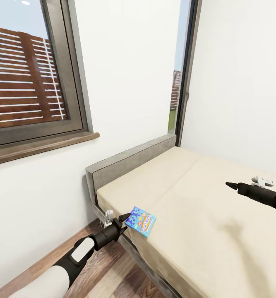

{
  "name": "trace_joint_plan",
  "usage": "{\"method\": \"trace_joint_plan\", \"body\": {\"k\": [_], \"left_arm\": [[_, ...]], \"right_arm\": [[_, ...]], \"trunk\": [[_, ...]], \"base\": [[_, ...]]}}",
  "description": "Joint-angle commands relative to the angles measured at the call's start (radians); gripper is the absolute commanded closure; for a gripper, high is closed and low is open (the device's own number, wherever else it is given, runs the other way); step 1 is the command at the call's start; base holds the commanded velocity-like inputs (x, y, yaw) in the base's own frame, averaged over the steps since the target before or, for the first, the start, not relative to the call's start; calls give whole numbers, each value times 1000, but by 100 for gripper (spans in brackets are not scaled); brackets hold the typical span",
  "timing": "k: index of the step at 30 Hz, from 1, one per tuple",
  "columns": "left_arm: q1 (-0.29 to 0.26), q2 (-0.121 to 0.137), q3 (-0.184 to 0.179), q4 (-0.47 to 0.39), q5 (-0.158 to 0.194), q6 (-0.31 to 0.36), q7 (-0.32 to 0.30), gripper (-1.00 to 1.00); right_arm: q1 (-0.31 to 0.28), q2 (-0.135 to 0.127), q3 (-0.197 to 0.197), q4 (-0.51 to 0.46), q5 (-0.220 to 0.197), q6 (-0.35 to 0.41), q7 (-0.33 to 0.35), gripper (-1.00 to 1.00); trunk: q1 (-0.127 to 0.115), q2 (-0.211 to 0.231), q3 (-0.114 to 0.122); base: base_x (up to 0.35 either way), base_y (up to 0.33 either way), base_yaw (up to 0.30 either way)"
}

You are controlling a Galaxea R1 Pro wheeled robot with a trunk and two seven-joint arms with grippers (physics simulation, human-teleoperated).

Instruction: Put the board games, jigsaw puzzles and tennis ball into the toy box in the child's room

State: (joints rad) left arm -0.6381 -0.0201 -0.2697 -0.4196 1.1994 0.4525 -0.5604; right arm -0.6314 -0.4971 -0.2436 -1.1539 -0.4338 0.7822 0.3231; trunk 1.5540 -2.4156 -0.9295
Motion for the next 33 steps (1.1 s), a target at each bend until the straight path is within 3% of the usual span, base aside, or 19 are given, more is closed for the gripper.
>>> {"method": "trace_joint_plan", "body": {"k": [1, 33], "left_arm": [[-8, -33, 0, -12, 21, -3, -7, -100], [6, -27, -6, -70, 17, -15, -27, -100]], "right_arm": [[-1, 0, -2, 0, 3, 5, 5, -100], [0, 3, -2, -1, 4, 5, 4, -100]], "trunk": [[0, 0, -1], [0, 0, -1]], "base": [[0, 0, 0], [0, 0, 0]]}}
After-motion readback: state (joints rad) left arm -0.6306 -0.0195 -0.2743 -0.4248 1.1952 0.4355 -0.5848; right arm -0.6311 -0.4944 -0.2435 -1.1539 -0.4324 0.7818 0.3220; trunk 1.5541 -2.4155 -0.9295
